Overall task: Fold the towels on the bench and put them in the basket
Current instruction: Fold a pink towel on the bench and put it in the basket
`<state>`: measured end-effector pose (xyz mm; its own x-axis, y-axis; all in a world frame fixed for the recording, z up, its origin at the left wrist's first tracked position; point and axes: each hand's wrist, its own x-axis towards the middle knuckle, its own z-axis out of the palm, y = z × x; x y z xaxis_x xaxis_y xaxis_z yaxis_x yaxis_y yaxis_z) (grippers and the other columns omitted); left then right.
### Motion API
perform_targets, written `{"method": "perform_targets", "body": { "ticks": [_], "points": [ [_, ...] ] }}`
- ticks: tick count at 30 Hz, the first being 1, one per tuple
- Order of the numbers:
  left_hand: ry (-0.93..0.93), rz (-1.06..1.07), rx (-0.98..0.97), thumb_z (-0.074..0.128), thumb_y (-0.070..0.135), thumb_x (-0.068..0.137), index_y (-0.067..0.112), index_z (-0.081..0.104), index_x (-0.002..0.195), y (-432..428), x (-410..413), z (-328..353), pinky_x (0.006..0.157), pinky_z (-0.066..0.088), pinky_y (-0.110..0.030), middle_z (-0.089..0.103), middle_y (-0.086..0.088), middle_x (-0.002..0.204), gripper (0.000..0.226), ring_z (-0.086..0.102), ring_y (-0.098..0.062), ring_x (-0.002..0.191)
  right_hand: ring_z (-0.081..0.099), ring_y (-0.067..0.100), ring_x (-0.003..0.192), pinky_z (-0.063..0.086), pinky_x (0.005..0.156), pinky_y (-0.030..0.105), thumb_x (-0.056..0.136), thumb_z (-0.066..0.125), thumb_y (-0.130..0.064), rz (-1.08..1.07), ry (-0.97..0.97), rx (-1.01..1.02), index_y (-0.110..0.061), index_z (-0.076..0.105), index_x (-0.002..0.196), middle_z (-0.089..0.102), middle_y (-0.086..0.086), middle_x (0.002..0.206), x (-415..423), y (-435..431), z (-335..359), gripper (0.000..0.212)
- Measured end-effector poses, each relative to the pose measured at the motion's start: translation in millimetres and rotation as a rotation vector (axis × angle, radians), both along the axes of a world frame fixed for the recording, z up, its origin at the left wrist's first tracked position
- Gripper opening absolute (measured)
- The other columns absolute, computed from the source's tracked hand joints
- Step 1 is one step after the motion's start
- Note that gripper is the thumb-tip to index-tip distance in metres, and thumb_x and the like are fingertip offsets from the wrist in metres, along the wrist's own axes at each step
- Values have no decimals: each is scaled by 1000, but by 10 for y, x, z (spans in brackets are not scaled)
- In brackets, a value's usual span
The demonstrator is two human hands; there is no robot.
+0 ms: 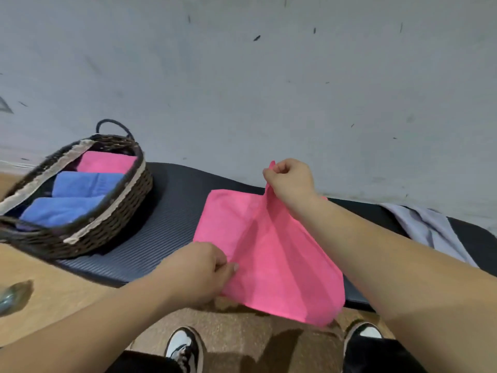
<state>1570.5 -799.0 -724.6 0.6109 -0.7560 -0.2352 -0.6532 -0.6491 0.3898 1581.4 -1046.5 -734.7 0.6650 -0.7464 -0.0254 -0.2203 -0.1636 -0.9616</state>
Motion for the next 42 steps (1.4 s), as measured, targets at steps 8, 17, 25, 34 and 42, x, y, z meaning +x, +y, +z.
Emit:
{"method": "perform_targets", "body": {
  "ticks": [8,17,25,34,42],
  "points": [
    [365,104,63,53,38,99,4,66,76,353,314,-147,53,50,-31,74,-13,75,44,63,-18,55,65,-4,109,56,90,30,87,63,-11,-19,3,17,-15,58,76,72,-4,83,598,510,-306,13],
    [350,171,338,49,38,98,4,75,81,470,566,-212,47,44,-25,78,-15,83,45,56,-20,52,66,17,78,56,81,34,91,65,-21,228,199,-218,-15,71,87,69,-6,78,607,721,-383,9],
    [44,158,431,56,48,88,16,58,66,360,626,-373,67,55,-31,62,4,65,39,63,-19,65,42,33,138,38,114,46,97,49,-50,389,715,-702,-19,48,145,49,12,147,-72,82,-520,58],
    [13,158,348,63,48,88,23,52,81,28,669,-494,68,44,-30,58,6,80,28,58,-19,80,-22,28,155,-11,126,49,97,8,-73,388,1005,-671,-35,-11,162,-23,6,169,-947,-254,-741,77],
    [75,92,343,60,20,78,18,52,77,-708,383,-413,57,43,-29,61,-1,79,8,59,-19,71,-15,38,156,1,125,59,93,8,-79,232,1247,-494,-29,-15,161,-22,17,168,-1448,-613,-564,88]
  ]
}}
